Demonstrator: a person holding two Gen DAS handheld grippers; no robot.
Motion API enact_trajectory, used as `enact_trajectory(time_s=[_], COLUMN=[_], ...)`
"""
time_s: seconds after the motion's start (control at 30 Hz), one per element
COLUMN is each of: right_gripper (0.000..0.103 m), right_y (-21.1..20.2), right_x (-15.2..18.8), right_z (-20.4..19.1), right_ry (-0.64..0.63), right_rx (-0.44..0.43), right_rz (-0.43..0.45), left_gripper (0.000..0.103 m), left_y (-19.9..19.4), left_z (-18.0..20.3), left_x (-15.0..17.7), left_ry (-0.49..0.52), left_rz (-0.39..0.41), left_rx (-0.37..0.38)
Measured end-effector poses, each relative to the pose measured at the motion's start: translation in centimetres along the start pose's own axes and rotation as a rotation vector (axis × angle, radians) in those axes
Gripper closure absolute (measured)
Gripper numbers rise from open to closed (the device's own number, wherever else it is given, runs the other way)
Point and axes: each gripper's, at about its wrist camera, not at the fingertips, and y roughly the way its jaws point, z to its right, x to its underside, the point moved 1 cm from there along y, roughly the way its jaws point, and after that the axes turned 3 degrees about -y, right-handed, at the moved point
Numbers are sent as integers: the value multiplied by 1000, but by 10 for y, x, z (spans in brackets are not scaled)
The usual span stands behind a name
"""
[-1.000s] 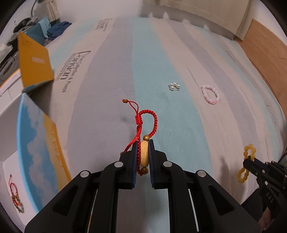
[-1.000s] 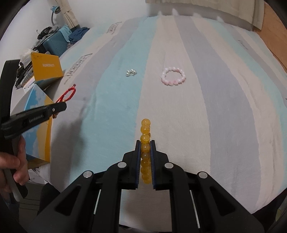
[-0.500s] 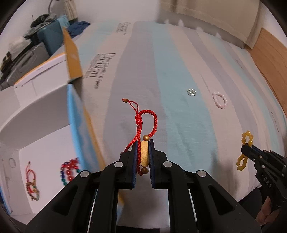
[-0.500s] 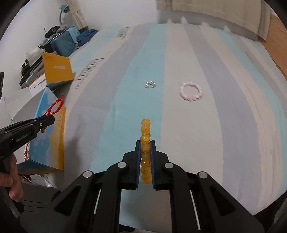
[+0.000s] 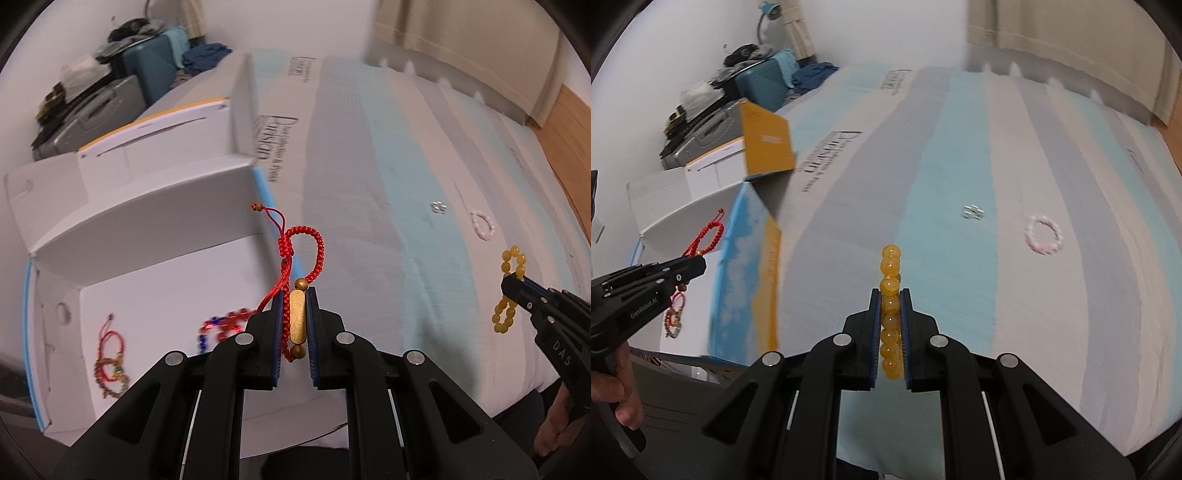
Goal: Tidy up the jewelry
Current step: 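Carry both bracelets over the open white box with both tools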
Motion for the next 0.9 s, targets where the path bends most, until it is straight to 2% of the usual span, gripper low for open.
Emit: enact_trajectory(time_s=[0.47,0.9], right_gripper=[94,94], right_y=[1,6], right_x=[-27,-32], right_z=[-94,-178], right_ry=[-114,-219], right_rx=[-87,-152], right_rz=[23,20], left_gripper=[93,92], left_y=[-29,-34], left_z=[-79,-136], left_x=[6,25], left_ry=[-86,-162], left_rz=[22,8], left_rx=[-74,-113])
